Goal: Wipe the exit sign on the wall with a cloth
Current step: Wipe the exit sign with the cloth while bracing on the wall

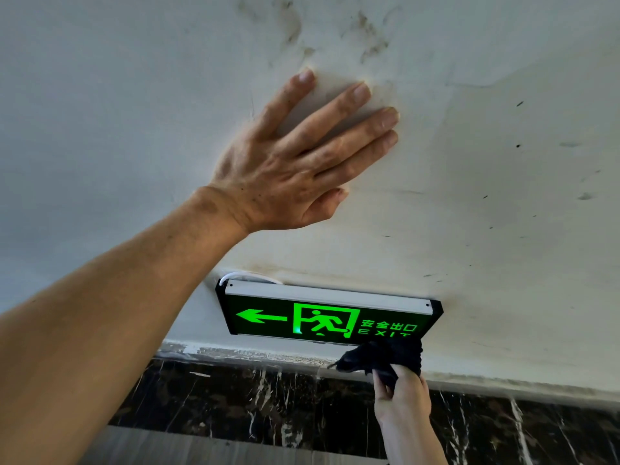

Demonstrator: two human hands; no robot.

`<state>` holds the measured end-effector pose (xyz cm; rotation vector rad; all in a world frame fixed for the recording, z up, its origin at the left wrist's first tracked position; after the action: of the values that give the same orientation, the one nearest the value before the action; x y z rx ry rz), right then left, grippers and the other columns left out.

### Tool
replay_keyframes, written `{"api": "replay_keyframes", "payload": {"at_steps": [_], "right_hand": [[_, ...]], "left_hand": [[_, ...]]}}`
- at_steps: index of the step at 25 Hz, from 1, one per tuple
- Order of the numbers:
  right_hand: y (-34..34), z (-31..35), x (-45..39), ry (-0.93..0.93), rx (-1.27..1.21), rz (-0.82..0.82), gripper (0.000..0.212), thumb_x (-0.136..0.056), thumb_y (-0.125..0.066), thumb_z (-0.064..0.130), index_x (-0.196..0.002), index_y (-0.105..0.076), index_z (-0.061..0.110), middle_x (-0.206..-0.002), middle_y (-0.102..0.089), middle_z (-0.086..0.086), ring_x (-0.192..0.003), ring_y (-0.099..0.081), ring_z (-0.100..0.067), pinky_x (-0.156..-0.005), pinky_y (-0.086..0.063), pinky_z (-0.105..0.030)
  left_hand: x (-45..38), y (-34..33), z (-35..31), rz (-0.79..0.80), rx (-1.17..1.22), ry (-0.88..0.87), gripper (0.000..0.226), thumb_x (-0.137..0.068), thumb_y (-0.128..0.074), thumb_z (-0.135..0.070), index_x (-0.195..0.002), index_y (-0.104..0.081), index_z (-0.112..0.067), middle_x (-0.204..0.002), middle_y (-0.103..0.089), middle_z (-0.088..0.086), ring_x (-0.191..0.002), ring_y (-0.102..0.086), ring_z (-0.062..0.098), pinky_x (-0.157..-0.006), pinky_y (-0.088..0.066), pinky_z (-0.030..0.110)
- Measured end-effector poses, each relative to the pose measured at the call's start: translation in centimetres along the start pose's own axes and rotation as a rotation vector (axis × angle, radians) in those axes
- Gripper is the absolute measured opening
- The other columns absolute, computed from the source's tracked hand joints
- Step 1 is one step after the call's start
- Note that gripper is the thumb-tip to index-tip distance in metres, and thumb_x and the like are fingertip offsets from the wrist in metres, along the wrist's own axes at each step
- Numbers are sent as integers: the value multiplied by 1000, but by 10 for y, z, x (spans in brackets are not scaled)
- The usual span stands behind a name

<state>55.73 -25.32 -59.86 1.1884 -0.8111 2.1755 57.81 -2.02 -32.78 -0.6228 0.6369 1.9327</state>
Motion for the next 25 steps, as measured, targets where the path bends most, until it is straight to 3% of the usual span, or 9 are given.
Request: {"api": "replay_keyframes", "payload": {"at_steps": [4,10,13,16,22,25], "right_hand": [[-10,0,7,-145,-303,102,34,-91,-61,10,-125,-57,11,-124,-56,-12,-109,-54,-26,-77,-49,-26],[-12,10,17,16,-9,129,41,-87,-63,1,-126,-57,11,-122,-55,-10,-107,-54,-24,-78,-51,-31],[-11,12,18,111,23,146,32,-86,-62,-3,-113,-59,13,-109,-60,-6,-110,-55,-27,-82,-51,-34],[-12,13,22,215,57,168,31,-85,-60,-7,-101,-61,19,-109,-61,-6,-105,-58,-24,-84,-51,-37],[-20,5,40,447,152,271,52,-79,-52,-19,-83,-64,31,-102,-61,3,-90,-59,-15,-70,-53,-32],[-28,-12,53,419,224,357,55,-77,-50,-23,-84,-67,28,-103,-64,-2,-90,-62,-19,-71,-56,-37]], "left_hand": [[-1,1,-1,-6,12,-1,67,-98,-43,-39,-159,-35,-13,-160,-37,4,-146,-36,31,-123,-13,57],[-2,1,-2,-6,9,-5,67,-98,-44,-39,-159,-36,-13,-160,-37,5,-146,-37,32,-122,-13,57],[-2,1,-2,-12,11,-3,66,-98,-43,-38,-159,-36,-12,-160,-37,5,-146,-37,32,-122,-14,57],[-1,1,0,-12,13,3,65,-98,-43,-37,-158,-37,-12,-160,-38,5,-145,-38,32,-122,-14,57],[-2,1,-2,-4,21,-3,66,-98,-44,-37,-159,-35,-12,-160,-36,5,-145,-37,32,-122,-12,57],[-1,0,-1,1,20,-2,68,-98,-46,-38,-159,-33,-12,-160,-35,5,-146,-35,32,-123,-11,57]]}}
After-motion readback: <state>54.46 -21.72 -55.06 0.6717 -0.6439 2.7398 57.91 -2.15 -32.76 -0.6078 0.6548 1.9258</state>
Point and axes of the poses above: each hand's wrist, its own x-axis away from the middle knuckle, its own y-axis out of the back of the hand, z = x × y, the point moved 4 cm from there along -x, towards the middle knuckle
